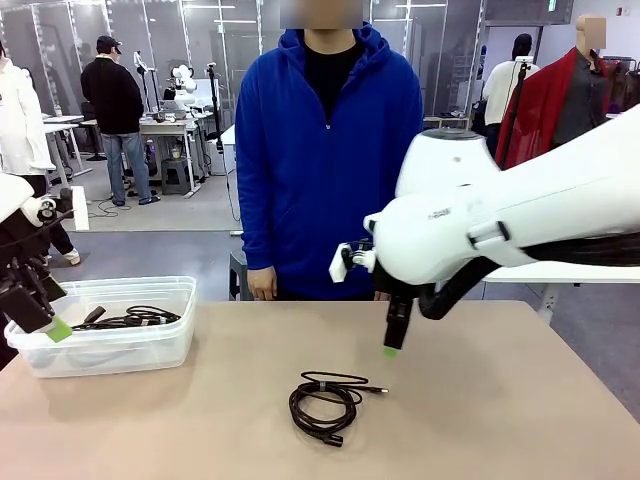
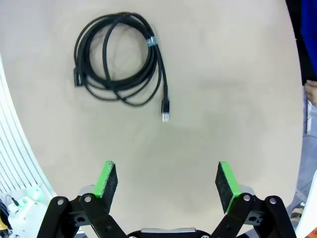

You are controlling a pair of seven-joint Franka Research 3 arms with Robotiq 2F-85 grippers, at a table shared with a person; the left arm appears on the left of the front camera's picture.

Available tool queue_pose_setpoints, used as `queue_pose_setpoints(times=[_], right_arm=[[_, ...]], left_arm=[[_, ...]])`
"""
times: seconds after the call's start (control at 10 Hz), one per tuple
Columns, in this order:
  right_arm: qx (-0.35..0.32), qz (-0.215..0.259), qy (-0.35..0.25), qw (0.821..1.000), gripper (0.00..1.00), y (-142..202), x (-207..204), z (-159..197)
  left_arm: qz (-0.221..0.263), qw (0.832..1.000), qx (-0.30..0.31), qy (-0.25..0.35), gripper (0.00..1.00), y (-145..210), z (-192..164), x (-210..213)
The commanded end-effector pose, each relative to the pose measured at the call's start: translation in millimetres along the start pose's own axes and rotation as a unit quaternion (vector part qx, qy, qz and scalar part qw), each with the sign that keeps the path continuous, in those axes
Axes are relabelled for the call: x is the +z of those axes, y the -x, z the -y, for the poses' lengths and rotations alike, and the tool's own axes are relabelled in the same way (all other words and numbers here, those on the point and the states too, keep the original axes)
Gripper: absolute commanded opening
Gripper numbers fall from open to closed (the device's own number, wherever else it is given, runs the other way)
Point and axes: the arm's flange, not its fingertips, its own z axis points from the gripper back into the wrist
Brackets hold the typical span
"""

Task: Organize and store the cables.
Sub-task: Place the USB Extension Cable into the Organizing box.

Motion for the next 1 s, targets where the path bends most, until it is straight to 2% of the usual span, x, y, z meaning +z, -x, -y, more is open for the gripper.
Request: queue_pose_setpoints(times=[0.0,0.1,0.3,0.4,0.5,0.9], right_arm=[[-0.003,0.025,-0.001,1.0,1.0,46.2,16.1,-5.1],[-0.014,0.037,-0.003,0.999,1.0,66.0,23.9,1.1],[-0.031,0.054,-0.021,0.998,1.0,98.0,27.5,15.8],[-0.025,0.059,-0.022,0.998,1.0,107.3,27.9,18.7],[-0.035,0.033,-0.002,0.999,1.0,91.1,30.2,15.0],[-0.035,0.033,-0.002,0.999,1.0,91.1,30.2,15.0]], left_arm=[[-0.012,0.999,-0.045,0.006,0.98,2.1,-3.1,5.5],[-0.02,0.998,-0.057,0.013,0.98,2.9,-2.8,6.0],[0.011,0.999,-0.049,0.016,0.98,0.0,-0.9,1.8],[-0.004,0.997,-0.058,0.042,0.98,2.5,2.2,5.4],[-0.008,0.999,-0.043,0.008,0.98,1.2,1.0,0.5],[-0.008,0.999,-0.043,0.008,0.98,1.2,1.0,0.5]])
